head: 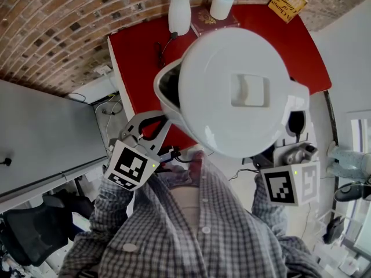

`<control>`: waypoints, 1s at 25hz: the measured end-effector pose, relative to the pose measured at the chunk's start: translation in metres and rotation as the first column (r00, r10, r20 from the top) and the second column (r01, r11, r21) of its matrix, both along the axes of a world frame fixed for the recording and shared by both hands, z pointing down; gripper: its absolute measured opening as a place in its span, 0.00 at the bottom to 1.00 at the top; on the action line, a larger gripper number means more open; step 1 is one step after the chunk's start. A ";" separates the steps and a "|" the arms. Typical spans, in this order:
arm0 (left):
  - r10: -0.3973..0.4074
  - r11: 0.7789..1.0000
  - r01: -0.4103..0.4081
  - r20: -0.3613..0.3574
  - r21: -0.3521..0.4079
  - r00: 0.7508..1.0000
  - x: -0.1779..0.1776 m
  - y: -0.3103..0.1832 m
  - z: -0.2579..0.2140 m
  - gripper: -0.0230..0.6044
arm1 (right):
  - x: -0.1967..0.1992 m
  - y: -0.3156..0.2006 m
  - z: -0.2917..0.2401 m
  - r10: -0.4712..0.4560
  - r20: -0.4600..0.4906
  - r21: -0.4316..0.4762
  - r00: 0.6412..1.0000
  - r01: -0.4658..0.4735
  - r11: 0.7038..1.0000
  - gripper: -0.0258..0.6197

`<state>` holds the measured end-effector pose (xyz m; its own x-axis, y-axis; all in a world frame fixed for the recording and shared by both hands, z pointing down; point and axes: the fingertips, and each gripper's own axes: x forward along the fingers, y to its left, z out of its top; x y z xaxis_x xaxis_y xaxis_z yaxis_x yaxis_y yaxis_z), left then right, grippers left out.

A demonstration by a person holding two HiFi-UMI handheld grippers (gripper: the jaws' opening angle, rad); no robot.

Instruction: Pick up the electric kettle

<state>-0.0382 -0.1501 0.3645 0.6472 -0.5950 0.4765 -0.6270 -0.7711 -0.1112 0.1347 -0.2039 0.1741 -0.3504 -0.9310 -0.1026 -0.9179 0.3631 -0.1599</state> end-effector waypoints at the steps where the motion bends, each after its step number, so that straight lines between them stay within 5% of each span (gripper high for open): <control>1: 0.000 1.000 0.000 0.000 0.000 1.000 0.000 0.000 0.000 0.04 | 0.000 0.000 0.000 0.000 0.000 0.000 1.000 0.000 1.000 0.29; 25: 0.001 1.000 -0.001 0.008 -0.003 1.000 0.003 0.006 0.002 0.04 | 0.004 0.007 0.002 0.007 -0.002 -0.007 1.000 -0.007 1.000 0.29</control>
